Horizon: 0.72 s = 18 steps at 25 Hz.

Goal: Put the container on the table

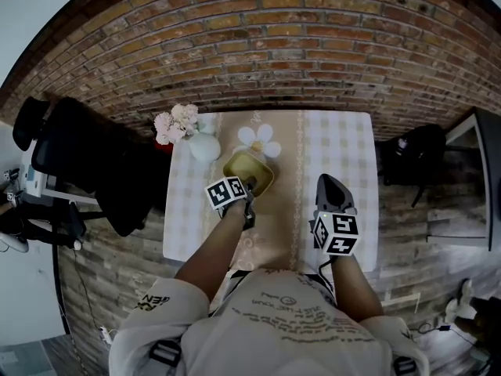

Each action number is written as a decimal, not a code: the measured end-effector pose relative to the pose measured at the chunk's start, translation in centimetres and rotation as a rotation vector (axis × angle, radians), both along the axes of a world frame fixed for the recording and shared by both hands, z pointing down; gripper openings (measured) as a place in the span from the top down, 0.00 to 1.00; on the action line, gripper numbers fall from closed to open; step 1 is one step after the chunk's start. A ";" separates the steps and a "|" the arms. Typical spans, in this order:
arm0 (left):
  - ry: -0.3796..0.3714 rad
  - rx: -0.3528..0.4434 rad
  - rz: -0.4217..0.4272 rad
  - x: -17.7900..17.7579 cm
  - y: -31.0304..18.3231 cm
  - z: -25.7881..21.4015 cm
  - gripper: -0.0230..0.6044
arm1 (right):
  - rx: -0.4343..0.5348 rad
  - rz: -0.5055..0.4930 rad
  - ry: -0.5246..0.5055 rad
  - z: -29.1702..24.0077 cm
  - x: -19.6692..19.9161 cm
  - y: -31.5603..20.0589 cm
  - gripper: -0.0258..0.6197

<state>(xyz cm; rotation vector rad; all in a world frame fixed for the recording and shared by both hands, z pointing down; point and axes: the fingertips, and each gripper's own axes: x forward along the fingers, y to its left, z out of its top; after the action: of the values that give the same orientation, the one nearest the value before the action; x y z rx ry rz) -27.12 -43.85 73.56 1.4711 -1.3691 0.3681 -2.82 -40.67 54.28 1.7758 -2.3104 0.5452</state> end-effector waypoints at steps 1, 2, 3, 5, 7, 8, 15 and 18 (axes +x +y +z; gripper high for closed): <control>-0.001 0.015 0.010 0.1 0.1 -0.4 0.43 | 0.004 -0.010 -0.001 -0.1 -0.1 0.0 0.96; 0.003 0.033 0.023 0.2 0.3 -0.8 0.43 | 0.008 -0.021 -0.002 -0.3 -0.3 0.0 0.96; 0.003 0.054 0.039 0.4 0.4 -1.3 0.43 | 0.012 -0.033 -0.002 -0.5 -0.5 0.0 0.96; -0.013 0.093 0.076 0.8 0.9 -2.3 0.43 | 0.018 -0.057 -0.003 -0.7 -1.0 0.1 0.96; -0.037 0.136 0.107 1.0 1.5 -3.4 0.49 | 0.023 -0.084 -0.003 -1.0 -1.6 0.2 0.96; -0.055 0.160 0.116 1.0 1.8 -4.0 0.52 | 0.026 -0.098 -0.002 -1.1 -1.9 0.2 0.96; -0.119 0.288 0.128 0.5 3.7 -6.9 0.96 | 0.042 -0.187 0.005 -1.8 -4.2 0.7 0.96; -0.125 0.341 0.134 0.4 4.2 -8.2 0.96 | 0.051 -0.218 0.010 -2.2 -5.2 0.9 0.96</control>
<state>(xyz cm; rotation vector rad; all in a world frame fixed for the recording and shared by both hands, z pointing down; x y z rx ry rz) -26.67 -39.65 65.35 1.8528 -1.4891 0.3262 -8.06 -39.76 52.08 1.5152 -2.4901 0.4425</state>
